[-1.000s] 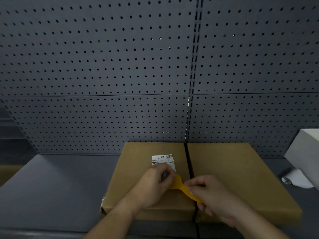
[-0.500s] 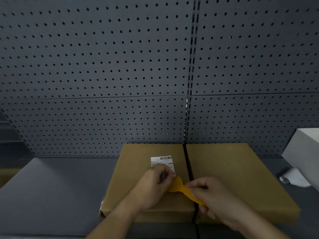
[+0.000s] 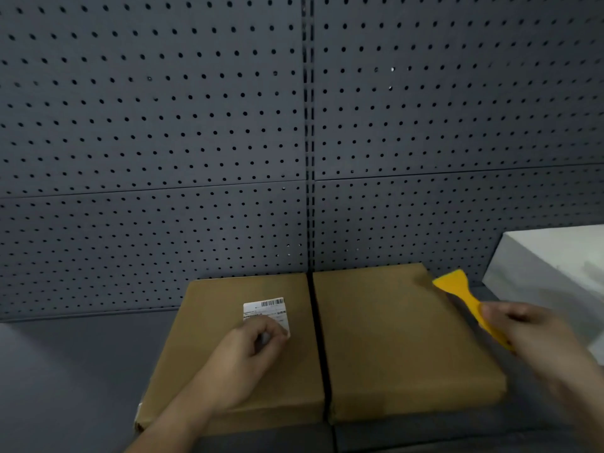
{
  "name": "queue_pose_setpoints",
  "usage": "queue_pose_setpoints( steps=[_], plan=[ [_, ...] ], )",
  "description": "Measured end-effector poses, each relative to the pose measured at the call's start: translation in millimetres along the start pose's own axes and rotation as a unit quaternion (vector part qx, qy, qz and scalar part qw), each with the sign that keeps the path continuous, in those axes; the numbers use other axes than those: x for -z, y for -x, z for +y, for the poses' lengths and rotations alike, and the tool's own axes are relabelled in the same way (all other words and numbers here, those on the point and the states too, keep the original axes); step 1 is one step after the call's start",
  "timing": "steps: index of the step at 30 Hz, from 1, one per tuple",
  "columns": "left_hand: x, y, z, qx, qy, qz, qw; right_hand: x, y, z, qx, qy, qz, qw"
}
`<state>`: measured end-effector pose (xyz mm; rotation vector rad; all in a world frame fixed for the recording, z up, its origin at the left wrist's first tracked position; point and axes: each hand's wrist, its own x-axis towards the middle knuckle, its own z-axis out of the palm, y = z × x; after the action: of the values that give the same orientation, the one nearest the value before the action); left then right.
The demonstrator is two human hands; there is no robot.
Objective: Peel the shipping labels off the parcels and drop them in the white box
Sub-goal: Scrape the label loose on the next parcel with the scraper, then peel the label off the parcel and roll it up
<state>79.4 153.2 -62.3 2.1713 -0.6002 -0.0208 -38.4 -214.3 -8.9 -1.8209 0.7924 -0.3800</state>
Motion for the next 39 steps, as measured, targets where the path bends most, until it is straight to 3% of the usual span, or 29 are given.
queue_pose_setpoints(
  steps=[4, 9, 13, 25, 29, 31, 33, 36, 39],
  plan=[
    [-1, 0, -1, 0.008, 0.003, 0.002, 1.0, 14, -20, 20, -0.008, 0.068, 0.013, 0.998],
    [-1, 0, -5, 0.017, 0.001, -0.007, 1.0, -4, -18, 24, 0.018, 0.061, -0.059, 0.996],
    [-1, 0, -3, 0.021, 0.001, -0.006, 1.0, -15, -20, 32, 0.043, 0.106, -0.067, 0.991],
    [2, 5, 0, -0.007, -0.036, 0.0, 0.999, -25, -13, 34, 0.097, 0.156, 0.01, 0.983],
    [1, 7, 1, -0.032, -0.045, 0.019, 0.998, -37, 0, 15, 0.164, 0.153, 0.042, 0.974],
    [0, 7, 0, -0.043, -0.048, 0.026, 0.998, -55, 14, -2, 0.206, 0.157, 0.005, 0.966],
    [0, 8, 0, -0.05, -0.056, 0.032, 0.997, -81, 30, -18, 0.233, 0.173, -0.083, 0.953],
    [0, 9, 0, -0.054, -0.069, 0.041, 0.995, -129, 51, -32, 0.287, 0.203, -0.201, 0.914],
    [0, 11, 0, -0.052, -0.073, 0.039, 0.995, -167, 63, -35, 0.326, 0.203, -0.269, 0.883]
  ],
)
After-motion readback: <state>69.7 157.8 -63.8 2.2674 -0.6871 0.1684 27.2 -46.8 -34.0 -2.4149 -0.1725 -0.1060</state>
